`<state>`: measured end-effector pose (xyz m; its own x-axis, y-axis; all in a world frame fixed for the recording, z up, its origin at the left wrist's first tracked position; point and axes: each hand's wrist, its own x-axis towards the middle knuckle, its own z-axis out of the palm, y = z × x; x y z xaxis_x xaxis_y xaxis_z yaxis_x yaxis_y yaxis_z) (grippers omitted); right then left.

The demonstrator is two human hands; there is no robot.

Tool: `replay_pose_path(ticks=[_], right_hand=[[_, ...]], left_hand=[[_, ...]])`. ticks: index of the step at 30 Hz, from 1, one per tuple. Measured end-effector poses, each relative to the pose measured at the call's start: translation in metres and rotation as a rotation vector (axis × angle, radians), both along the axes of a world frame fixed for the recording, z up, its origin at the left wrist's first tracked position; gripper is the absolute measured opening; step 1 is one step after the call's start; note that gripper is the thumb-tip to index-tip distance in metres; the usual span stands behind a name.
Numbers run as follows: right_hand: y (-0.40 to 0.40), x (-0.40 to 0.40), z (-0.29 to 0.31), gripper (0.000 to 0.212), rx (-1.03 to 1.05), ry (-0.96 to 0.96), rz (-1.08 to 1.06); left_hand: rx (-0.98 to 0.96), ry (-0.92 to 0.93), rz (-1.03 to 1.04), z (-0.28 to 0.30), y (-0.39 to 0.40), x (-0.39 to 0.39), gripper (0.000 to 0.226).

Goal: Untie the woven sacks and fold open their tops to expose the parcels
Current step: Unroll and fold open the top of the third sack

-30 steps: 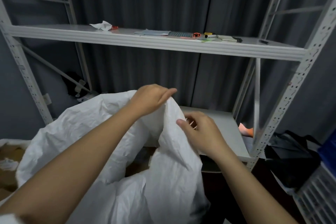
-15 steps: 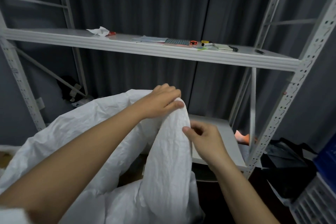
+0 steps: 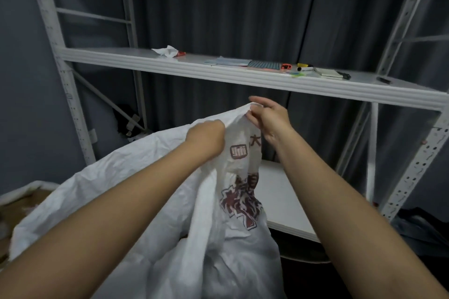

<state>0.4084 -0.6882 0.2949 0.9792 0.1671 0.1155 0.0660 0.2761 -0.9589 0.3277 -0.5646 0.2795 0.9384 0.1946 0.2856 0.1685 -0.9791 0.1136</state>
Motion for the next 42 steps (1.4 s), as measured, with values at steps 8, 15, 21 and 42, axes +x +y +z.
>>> replay_pose_path(ticks=[8, 15, 21, 42], right_hand=[[-0.037, 0.042, 0.016, 0.051, -1.424, -1.200, -0.101], [-0.027, 0.067, 0.040, 0.020, -1.222, -0.945, 0.138], [-0.035, 0.093, 0.043, 0.017, -0.902, -0.684, 0.188], [-0.051, 0.072, 0.068, 0.034, -1.853, -1.173, -0.030]], left_hand=[[-0.111, 0.124, -0.318, 0.044, 0.038, 0.050, 0.012], [-0.156, -0.046, -0.156, 0.051, 0.038, 0.066, 0.031], [0.249, -0.246, -0.021, 0.009, 0.002, 0.067, 0.047], [0.568, -0.492, -0.388, 0.027, 0.041, 0.095, 0.049]])
